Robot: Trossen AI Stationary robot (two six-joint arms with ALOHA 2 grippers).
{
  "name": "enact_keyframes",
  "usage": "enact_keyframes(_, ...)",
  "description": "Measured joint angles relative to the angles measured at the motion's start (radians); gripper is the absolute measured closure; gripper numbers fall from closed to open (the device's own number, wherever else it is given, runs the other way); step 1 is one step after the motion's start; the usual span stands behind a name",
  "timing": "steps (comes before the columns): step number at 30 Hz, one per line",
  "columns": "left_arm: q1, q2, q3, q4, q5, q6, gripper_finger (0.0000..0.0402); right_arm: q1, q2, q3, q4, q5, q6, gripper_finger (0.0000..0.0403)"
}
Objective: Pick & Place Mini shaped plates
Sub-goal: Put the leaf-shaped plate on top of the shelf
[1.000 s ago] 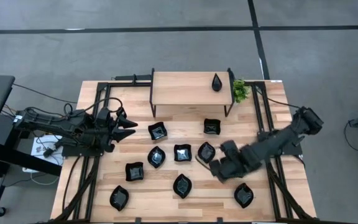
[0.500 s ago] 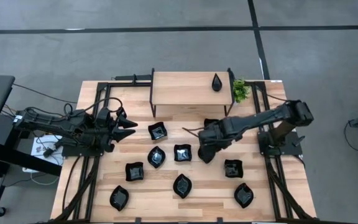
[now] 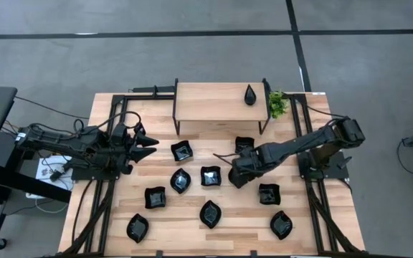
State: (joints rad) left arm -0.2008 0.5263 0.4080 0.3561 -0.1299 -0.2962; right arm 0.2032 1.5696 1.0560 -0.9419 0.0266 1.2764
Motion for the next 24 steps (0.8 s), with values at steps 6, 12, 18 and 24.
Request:
enact_keyframes(6,0.0,0.0,0.0,0.0,0.0,0.0,0.0257,0.01,0.0,-0.001,-0.007,0.029,-0.012,0.0276)
enact_keyframes(12,0.0,0.0,0.0,0.0,0.0,0.0,0.0257,0.097,0.0,-0.001,0.07,0.06,0.102,0.0281)
enact_keyframes(18,0.0,0.0,0.0,0.0,0.0,0.001,0.0257,0.115,-0.011,-0.058,0.059,0.121,0.165,0.028)
enact_keyframes(24,0.0,0.0,0.0,0.001,0.0,0.0,0.0257,0.051,-0.055,-0.167,0.131,0.089,0.084,0.028)
